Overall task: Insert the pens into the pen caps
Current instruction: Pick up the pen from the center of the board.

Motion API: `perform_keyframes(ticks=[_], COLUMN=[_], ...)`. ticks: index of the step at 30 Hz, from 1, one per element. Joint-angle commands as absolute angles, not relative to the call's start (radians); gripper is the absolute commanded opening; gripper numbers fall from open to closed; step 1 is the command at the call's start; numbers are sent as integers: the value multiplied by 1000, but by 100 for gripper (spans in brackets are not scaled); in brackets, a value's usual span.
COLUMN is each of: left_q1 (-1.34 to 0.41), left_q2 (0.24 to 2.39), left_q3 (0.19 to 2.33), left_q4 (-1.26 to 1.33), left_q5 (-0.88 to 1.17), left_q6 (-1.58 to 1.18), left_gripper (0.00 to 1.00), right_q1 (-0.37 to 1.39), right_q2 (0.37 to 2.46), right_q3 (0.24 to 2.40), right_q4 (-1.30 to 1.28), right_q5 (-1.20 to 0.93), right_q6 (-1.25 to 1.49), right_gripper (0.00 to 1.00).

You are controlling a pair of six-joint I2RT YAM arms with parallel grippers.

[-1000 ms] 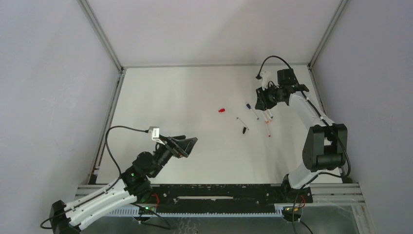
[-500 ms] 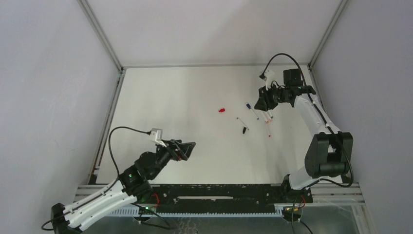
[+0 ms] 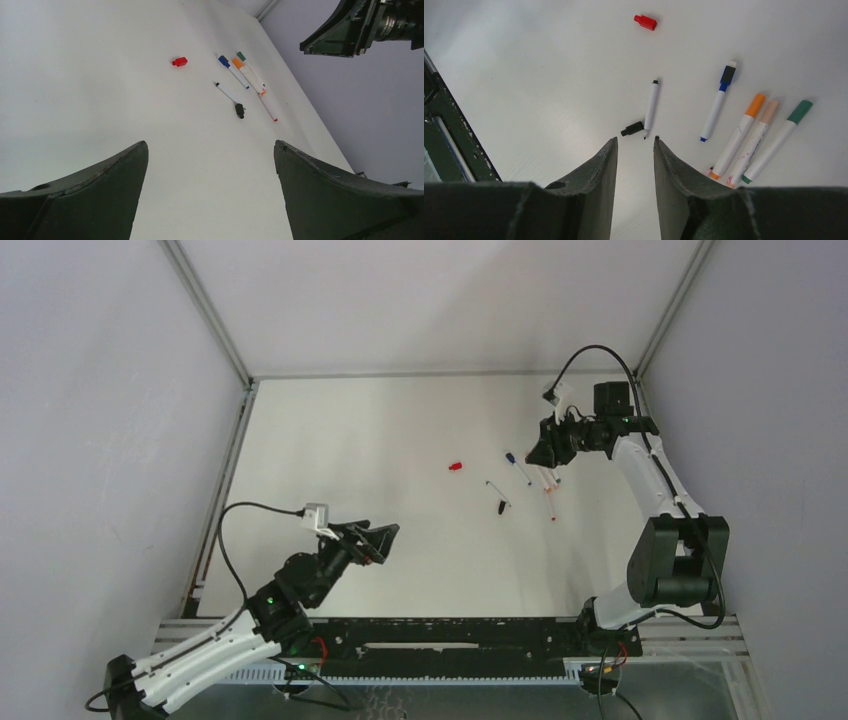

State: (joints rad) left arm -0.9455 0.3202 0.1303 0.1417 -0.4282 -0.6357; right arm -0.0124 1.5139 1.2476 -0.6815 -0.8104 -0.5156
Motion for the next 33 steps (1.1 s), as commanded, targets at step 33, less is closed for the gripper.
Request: perform_keyframes(ticks=[33], left_q1=[-830], left_q2=[785], left_q3=[385], left_q4=[382], left_q5=[-351], left_q6=[-397], left_gripper=[100], right_q1=[92], right_q2=[1457], right_q3=[1243], right_q4=[-699], right_q5=[-838], right_q6=[-550], right_gripper=[41])
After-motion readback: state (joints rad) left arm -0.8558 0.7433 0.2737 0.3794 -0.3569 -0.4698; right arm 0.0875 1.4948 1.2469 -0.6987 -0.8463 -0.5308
